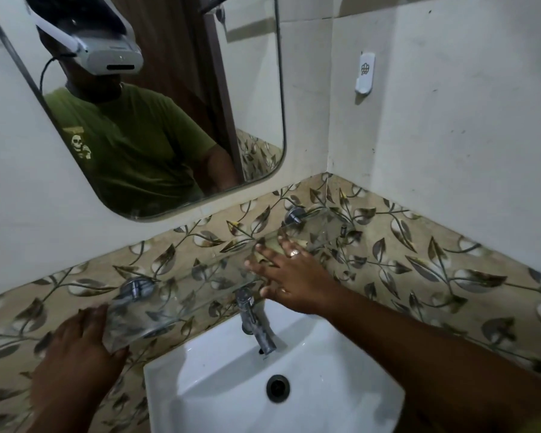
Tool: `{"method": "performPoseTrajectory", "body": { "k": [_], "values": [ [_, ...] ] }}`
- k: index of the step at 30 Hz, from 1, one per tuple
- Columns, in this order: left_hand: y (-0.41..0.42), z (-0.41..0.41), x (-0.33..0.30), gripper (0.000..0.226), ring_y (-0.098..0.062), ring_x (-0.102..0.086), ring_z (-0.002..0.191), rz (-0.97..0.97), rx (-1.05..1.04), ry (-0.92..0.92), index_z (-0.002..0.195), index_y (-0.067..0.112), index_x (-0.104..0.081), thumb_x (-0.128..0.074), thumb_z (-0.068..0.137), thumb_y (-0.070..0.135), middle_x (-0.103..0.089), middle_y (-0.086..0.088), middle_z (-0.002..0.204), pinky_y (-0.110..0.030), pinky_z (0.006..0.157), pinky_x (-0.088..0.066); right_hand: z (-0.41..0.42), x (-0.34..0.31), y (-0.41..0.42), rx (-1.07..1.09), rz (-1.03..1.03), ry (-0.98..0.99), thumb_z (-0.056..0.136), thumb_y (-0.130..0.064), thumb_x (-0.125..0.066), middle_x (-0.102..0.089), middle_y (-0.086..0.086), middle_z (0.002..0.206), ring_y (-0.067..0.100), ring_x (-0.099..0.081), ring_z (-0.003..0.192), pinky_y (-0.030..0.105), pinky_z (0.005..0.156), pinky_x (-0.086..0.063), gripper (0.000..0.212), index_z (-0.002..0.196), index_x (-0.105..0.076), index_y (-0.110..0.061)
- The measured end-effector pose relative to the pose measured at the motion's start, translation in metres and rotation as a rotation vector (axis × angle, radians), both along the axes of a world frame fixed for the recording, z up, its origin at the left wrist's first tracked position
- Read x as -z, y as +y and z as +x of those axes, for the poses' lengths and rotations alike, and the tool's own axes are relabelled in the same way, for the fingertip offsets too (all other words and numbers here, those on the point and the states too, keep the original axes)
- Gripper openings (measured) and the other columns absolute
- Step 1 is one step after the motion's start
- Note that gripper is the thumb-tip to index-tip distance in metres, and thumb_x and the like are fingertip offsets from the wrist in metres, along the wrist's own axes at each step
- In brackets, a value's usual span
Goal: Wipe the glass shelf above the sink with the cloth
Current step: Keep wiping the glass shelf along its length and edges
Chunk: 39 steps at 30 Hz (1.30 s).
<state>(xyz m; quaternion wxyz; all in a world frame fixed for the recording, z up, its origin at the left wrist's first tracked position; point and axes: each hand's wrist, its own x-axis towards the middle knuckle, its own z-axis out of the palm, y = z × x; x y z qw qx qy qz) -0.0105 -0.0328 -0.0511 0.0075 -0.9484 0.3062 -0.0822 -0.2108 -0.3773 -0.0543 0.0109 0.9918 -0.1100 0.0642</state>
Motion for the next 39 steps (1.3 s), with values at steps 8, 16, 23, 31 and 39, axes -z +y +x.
{"method": "performPoseTrajectory", "body": {
  "k": [8,16,23,31,39],
  "values": [
    [0.000,-0.006,-0.006,0.084,-0.053,-0.057,0.113,-0.091,-0.018,-0.019,0.134,0.004,-0.057,-0.045,0.070,0.057,-0.060,-0.031,0.125,-0.063,0.095,-0.046,-0.008,-0.031,-0.071,0.322,0.125,0.177,0.073,-0.092,0.004,0.017,0.000,0.171,0.048,0.013,0.154,0.057,0.124,0.001,0.101,0.161,0.006,-0.042],
    [0.001,0.000,0.000,0.089,-0.054,-0.058,0.112,-0.080,-0.003,0.032,0.131,-0.002,-0.058,-0.046,0.071,0.062,-0.061,-0.033,0.122,-0.064,0.094,-0.045,-0.004,-0.028,-0.006,0.104,0.095,0.110,0.075,-0.089,0.000,0.006,-0.004,0.172,0.042,0.008,0.156,0.059,0.123,-0.010,0.093,0.159,-0.010,-0.049],
    [-0.004,0.006,0.001,0.094,-0.053,-0.058,0.112,-0.128,0.009,-0.033,0.131,0.002,-0.059,-0.040,0.073,0.074,-0.061,-0.032,0.123,-0.063,0.094,-0.045,-0.021,-0.043,-0.068,0.340,0.180,0.087,0.074,-0.094,0.006,-0.011,-0.003,0.172,0.037,-0.018,0.156,0.056,0.117,-0.032,0.103,0.158,-0.028,-0.044],
    [0.001,0.016,0.013,0.096,-0.048,-0.053,0.123,-0.140,-0.015,-0.038,0.141,0.008,-0.051,-0.037,0.070,0.070,-0.058,-0.028,0.131,-0.060,0.103,-0.043,0.044,-0.045,-0.028,0.633,0.315,-0.031,0.095,-0.039,-0.047,-0.062,0.017,0.136,0.038,-0.064,0.114,0.042,0.089,-0.055,0.044,0.131,-0.063,-0.019],
    [0.000,0.018,0.020,0.090,-0.053,-0.057,0.112,-0.109,0.010,-0.049,0.137,0.003,-0.055,-0.061,0.058,0.044,-0.061,-0.031,0.123,-0.063,0.095,-0.047,0.068,-0.062,0.108,0.014,0.515,-0.019,0.095,-0.002,-0.051,-0.067,0.009,0.135,0.031,-0.066,0.109,0.036,0.087,-0.058,0.049,0.133,-0.067,-0.030]
  ]
}}
